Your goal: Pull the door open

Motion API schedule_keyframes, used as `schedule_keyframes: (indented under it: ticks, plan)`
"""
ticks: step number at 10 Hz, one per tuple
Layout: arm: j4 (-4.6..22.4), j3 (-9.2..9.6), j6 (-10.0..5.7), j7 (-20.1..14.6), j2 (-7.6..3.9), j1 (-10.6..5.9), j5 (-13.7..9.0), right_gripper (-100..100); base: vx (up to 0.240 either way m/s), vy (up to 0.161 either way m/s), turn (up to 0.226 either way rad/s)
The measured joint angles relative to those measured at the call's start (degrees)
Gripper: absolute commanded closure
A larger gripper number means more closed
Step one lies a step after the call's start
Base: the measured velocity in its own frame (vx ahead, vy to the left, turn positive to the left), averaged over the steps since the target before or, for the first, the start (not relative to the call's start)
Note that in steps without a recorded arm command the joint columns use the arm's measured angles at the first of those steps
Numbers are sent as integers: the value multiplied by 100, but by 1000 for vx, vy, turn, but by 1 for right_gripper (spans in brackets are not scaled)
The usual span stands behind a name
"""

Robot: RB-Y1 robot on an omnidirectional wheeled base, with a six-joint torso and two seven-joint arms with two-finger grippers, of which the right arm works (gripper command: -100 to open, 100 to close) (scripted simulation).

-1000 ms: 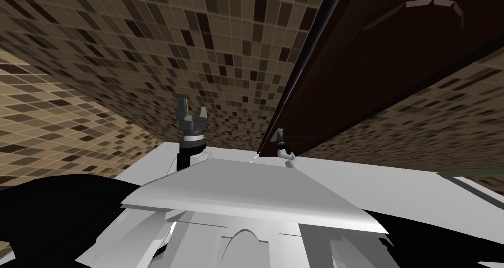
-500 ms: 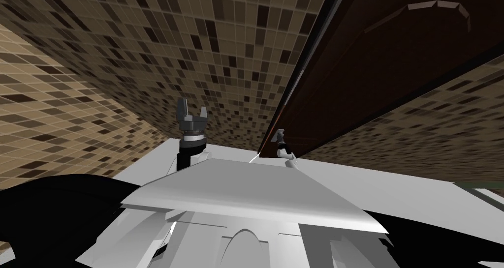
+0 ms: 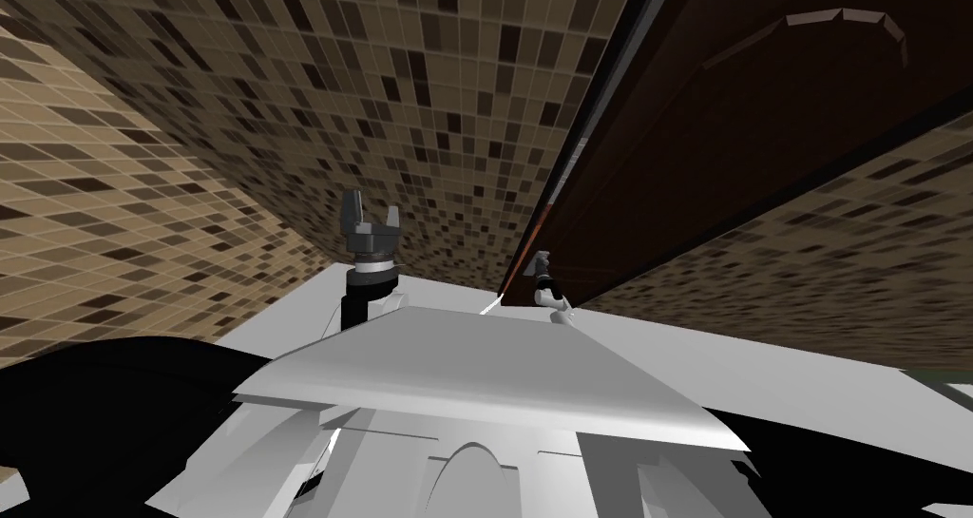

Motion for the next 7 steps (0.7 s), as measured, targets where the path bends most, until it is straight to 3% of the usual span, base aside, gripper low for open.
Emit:
schedule_keyframes:
  ticks: [3, 4, 5, 7]
  plan:
    - [63, -18, -69, -405, 6, -85, -128, 100, -54, -52, 88]
    - [53, -43, -95, -477, 60, -82, -133, 100, -50, -23, 114]
    - [-153, -34, -45, -614, 25, 56, -192, 100, -57, -26, 46]
    - [-45, -29, -99, -755, 38, -9, -222, 100, -31, -15, 40]
